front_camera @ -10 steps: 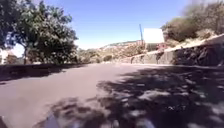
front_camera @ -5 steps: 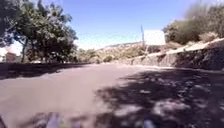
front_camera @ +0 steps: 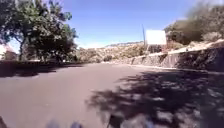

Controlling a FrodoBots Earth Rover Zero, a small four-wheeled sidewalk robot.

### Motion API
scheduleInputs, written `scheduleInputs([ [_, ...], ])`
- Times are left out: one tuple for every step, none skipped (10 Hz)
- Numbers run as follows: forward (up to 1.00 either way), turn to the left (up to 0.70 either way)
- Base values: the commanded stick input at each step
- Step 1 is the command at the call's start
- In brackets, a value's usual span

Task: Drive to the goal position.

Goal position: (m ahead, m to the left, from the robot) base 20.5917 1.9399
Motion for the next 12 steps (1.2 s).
scheduleInputs([
  [0.85, 0.0],
  [0.85, 0.0],
  [0.85, 0.0],
  [0.85, 0.0],
  [0.85, 0.0],
  [0.85, 0.0],
  [0.85, 0.0],
  [0.85, 0.0],
  [0.85, 0.0],
  [0.85, 0.0],
  [0.85, 0.0],
  [0.85, 0.0],
])
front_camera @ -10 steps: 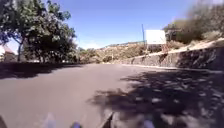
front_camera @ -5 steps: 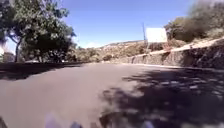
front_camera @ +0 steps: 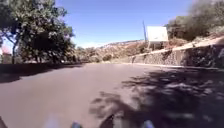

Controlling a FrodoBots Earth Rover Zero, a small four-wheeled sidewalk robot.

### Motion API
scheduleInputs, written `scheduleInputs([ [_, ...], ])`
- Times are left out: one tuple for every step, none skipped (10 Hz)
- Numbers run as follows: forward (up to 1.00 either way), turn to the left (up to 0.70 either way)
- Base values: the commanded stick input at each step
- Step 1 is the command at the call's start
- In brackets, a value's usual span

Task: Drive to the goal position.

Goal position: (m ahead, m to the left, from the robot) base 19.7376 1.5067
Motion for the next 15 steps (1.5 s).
scheduleInputs([
  [0.85, 0.0],
  [0.85, 0.0],
  [0.85, 0.0],
  [0.85, 0.0],
  [0.85, 0.0],
  [0.85, 0.0],
  [0.85, 0.0],
  [0.85, 0.0],
  [0.85, 0.0],
  [0.85, 0.0],
  [0.85, 0.0],
  [0.85, 0.0],
  [0.85, 0.0],
  [0.85, 0.0],
  [0.85, 0.0],
])
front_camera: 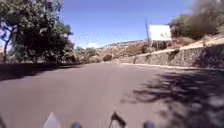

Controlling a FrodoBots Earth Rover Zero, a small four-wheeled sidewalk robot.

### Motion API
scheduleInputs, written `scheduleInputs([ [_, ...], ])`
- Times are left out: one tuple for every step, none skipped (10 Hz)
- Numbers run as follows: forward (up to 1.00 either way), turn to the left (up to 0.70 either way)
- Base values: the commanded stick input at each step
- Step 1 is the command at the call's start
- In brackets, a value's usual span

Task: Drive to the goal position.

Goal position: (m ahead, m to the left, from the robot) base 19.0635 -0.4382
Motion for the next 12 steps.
scheduleInputs([
  [0.85, 0.0],
  [0.85, 0.0],
  [0.85, 0.0],
  [0.85, 0.0],
  [0.85, 0.0],
  [0.85, 0.0],
  [0.85, 0.0],
  [0.85, 0.0],
  [0.85, 0.0],
  [0.85, 0.0],
  [0.85, 0.0],
  [0.85, 0.0],
])
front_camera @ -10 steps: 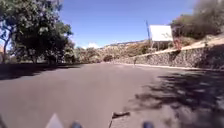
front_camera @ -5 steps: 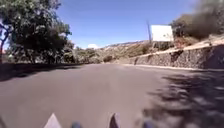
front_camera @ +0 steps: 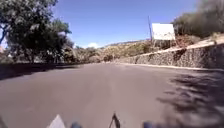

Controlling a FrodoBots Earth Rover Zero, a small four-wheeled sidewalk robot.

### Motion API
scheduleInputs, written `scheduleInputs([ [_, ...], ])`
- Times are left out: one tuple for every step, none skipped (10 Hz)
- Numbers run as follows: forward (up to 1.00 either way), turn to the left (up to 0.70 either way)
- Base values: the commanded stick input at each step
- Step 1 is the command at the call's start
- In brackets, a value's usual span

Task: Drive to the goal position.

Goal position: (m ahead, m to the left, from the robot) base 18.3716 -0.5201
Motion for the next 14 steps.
scheduleInputs([
  [0.85, 0.0],
  [0.85, 0.0],
  [0.85, 0.0],
  [0.85, 0.0],
  [0.85, 0.0],
  [0.85, 0.0],
  [0.85, 0.0],
  [0.85, 0.0],
  [0.85, 0.0],
  [0.85, 0.0],
  [0.85, 0.0],
  [0.85, 0.0],
  [0.85, 0.0],
  [0.85, 0.0],
])
